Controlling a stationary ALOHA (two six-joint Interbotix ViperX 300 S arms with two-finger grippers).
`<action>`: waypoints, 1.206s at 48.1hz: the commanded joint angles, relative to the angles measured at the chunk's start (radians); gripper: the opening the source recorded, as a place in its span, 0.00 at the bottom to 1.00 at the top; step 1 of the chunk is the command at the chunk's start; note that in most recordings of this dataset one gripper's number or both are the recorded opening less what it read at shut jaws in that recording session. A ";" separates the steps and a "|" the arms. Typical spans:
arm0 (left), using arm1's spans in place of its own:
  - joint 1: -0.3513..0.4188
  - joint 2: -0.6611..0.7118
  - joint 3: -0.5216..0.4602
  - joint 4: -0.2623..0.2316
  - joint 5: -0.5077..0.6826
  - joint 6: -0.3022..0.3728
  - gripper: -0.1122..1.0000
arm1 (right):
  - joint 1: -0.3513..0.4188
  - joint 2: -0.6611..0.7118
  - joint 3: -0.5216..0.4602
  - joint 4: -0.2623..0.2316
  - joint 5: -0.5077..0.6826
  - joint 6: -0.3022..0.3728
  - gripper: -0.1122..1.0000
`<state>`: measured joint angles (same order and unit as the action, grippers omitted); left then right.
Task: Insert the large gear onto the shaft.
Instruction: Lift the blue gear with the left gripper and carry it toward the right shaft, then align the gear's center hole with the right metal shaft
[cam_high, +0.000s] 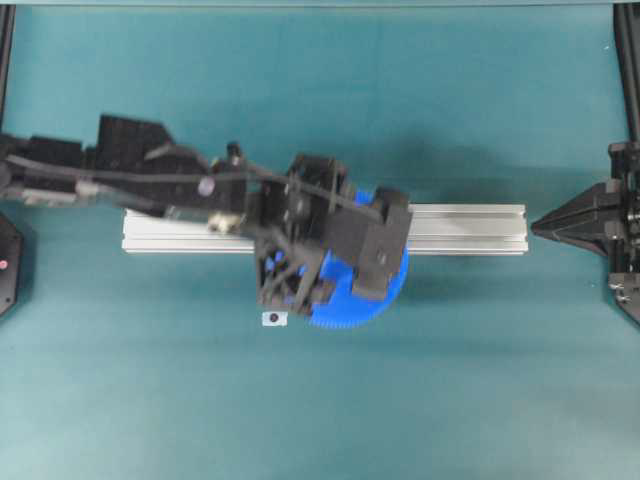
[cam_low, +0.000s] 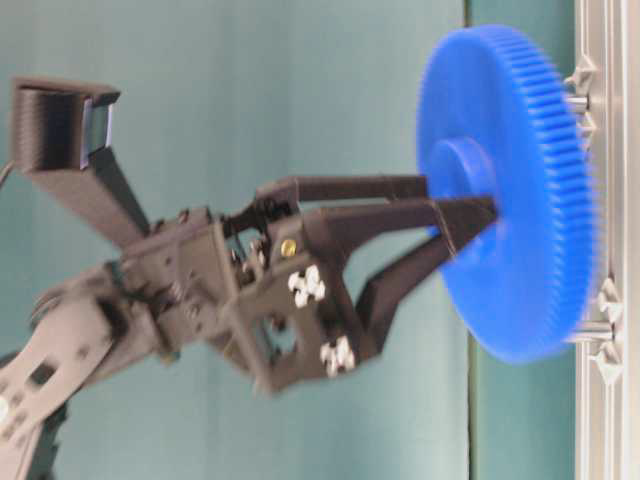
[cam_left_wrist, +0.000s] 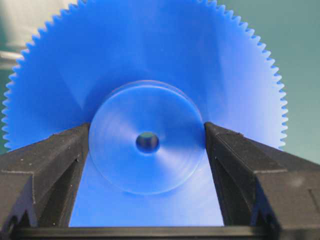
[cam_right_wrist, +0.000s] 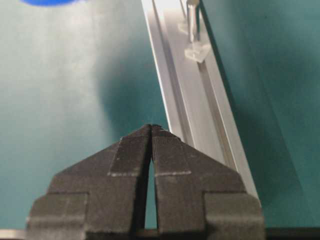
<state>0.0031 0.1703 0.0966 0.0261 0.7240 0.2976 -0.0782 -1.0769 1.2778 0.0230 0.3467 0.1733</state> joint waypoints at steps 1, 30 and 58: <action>0.015 -0.005 -0.052 0.002 -0.003 0.034 0.81 | -0.002 0.006 -0.008 0.002 -0.018 0.009 0.17; 0.084 0.193 -0.298 0.003 0.097 0.160 0.81 | -0.002 -0.074 0.006 0.003 0.000 0.011 0.17; 0.143 0.264 -0.371 0.008 0.137 0.225 0.81 | -0.002 -0.074 0.008 0.009 0.015 0.011 0.17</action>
<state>0.1135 0.4541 -0.2500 0.0291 0.8590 0.5216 -0.0782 -1.1582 1.2962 0.0307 0.3666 0.1733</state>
